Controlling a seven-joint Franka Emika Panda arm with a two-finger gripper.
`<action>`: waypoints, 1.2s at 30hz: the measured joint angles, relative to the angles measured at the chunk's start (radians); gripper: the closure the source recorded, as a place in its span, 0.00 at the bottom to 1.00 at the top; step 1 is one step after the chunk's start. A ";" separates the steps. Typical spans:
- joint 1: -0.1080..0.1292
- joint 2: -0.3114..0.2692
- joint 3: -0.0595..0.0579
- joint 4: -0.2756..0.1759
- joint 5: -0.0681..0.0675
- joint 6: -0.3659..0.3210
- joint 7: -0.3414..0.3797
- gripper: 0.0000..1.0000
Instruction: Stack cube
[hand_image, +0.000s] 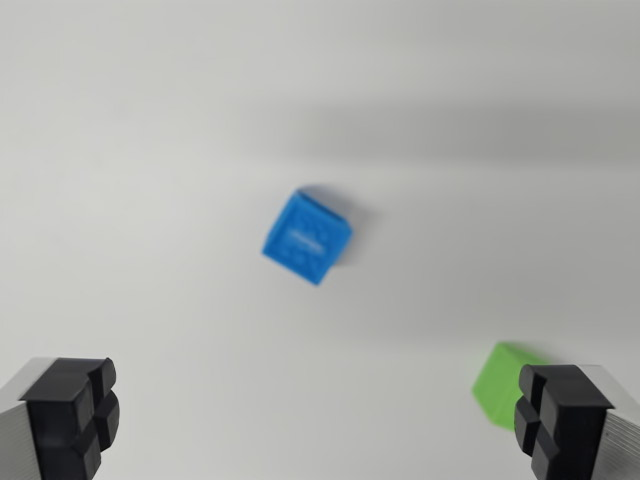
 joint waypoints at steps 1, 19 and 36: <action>0.000 0.002 0.000 -0.002 0.000 0.003 0.005 0.00; 0.000 0.040 -0.001 -0.067 0.002 0.086 0.120 0.00; 0.000 0.111 -0.002 -0.133 0.016 0.195 0.267 0.00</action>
